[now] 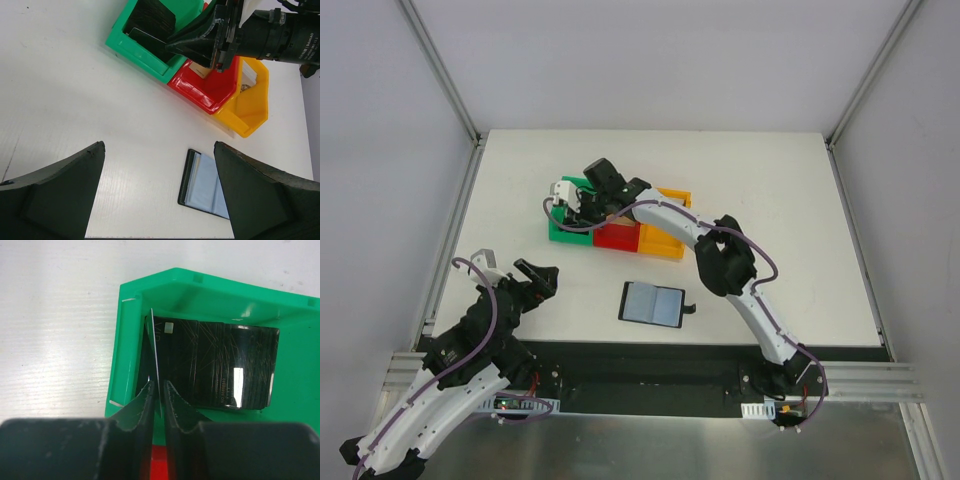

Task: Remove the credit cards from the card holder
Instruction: Place the credit card in the storage box.

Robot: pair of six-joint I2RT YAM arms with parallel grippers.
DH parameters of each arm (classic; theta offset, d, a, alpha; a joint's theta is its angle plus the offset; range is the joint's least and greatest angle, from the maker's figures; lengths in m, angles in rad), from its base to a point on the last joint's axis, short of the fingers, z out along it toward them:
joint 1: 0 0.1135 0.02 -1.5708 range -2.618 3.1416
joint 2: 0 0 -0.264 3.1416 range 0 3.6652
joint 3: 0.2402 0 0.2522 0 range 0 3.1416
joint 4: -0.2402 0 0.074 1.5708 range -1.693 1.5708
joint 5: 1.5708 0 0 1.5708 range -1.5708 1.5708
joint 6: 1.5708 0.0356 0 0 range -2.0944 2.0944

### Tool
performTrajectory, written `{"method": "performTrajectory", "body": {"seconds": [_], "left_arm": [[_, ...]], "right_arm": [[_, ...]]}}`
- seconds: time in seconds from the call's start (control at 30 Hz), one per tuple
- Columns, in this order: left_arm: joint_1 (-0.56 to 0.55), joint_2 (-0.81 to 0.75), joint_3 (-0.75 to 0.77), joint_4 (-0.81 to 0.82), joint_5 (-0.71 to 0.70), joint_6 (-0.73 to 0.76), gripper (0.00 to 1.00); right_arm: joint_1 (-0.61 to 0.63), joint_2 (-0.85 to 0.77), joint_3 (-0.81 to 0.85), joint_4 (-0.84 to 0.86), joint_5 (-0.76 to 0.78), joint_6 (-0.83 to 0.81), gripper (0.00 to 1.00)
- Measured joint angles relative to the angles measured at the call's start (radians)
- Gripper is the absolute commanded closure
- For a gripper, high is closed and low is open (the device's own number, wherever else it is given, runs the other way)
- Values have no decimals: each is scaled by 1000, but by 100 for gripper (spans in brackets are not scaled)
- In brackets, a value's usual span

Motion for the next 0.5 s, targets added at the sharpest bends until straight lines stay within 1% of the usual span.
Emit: {"method": "performTrajectory", "body": {"seconds": [0.2, 0.3, 0.4, 0.47, 0.5], "left_arm": [[0, 1, 0, 0, -11, 0, 10], [0, 1, 0, 0, -11, 0, 10], [0, 1, 0, 0, -11, 0, 10], [0, 1, 0, 0, -11, 0, 10], [0, 1, 0, 0, -11, 0, 10]], "right_arm": [[0, 18, 41, -50, 6, 32, 87], [0, 18, 43, -60, 12, 34, 90], [2, 18, 45, -66, 16, 37, 91], [4, 18, 45, -68, 19, 37, 90], [5, 18, 45, -68, 22, 37, 88]]}}
